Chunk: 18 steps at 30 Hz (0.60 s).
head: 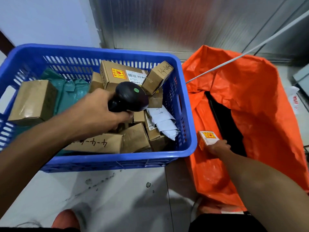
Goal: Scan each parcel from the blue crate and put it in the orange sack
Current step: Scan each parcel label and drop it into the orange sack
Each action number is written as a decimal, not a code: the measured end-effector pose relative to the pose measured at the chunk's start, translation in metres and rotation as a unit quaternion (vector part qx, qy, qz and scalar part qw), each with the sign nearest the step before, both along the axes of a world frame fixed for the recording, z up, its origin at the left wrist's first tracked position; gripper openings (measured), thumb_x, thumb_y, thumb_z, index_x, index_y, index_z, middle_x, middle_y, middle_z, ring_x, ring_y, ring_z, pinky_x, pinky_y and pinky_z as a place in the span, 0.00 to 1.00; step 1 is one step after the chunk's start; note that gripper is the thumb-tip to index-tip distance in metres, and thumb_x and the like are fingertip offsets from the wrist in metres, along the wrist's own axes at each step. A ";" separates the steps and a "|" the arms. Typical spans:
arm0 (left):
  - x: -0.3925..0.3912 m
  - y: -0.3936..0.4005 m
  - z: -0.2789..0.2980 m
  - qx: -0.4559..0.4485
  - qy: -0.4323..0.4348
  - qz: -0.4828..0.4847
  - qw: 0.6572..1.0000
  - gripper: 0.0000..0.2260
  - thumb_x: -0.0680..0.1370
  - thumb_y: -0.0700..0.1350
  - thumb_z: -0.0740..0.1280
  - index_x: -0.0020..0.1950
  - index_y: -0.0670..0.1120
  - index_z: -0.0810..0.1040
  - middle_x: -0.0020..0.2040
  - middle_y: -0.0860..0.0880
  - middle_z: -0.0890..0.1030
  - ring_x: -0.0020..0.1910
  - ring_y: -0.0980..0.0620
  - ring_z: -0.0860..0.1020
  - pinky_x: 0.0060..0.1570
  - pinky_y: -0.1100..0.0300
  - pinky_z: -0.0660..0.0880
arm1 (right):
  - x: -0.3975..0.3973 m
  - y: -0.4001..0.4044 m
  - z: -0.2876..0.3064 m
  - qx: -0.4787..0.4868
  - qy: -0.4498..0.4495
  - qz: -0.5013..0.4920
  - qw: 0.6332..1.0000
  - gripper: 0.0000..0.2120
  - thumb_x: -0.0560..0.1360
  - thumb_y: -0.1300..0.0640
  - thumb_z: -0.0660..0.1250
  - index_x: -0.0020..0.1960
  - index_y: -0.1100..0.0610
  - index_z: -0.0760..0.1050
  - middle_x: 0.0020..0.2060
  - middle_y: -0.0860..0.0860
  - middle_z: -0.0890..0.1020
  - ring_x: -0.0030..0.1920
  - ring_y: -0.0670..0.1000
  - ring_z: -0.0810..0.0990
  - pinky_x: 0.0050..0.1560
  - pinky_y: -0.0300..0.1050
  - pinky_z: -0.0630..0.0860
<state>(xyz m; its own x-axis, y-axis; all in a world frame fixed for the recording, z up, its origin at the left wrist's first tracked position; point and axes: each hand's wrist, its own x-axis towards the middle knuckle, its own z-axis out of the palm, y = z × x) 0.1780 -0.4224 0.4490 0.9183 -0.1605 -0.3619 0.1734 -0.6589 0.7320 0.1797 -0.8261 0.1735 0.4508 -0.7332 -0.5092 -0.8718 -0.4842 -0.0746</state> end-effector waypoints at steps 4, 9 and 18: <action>0.009 -0.001 -0.002 0.016 -0.005 0.025 1.000 0.08 0.76 0.48 0.74 0.41 0.52 0.76 0.25 0.56 0.80 0.24 0.65 0.76 0.19 0.71 0.66 | -0.014 -0.010 -0.014 -0.031 -0.002 -0.005 0.999 0.53 0.71 0.40 0.74 0.76 0.70 0.49 0.72 0.67 0.62 0.72 0.67 0.65 0.70 0.59 0.65; 0.014 0.001 -0.002 0.027 -0.018 0.032 0.999 0.07 0.75 0.49 0.74 0.41 0.51 0.79 0.29 0.53 0.79 0.23 0.60 0.75 0.27 0.63 0.69 | -0.031 -0.028 -0.017 -0.021 0.025 -0.037 0.999 0.56 0.66 0.46 0.80 0.77 0.67 0.48 0.72 0.68 0.61 0.70 0.69 0.66 0.69 0.63 0.67; 0.002 0.007 0.008 0.001 -0.034 0.018 0.999 0.07 0.76 0.47 0.74 0.41 0.50 0.78 0.25 0.54 0.78 0.22 0.60 0.74 0.26 0.64 0.69 | -0.008 0.007 0.035 -0.045 -0.024 0.022 0.998 0.40 0.74 0.48 0.71 0.75 0.68 0.56 0.71 0.66 0.62 0.71 0.68 0.63 0.68 0.60 0.66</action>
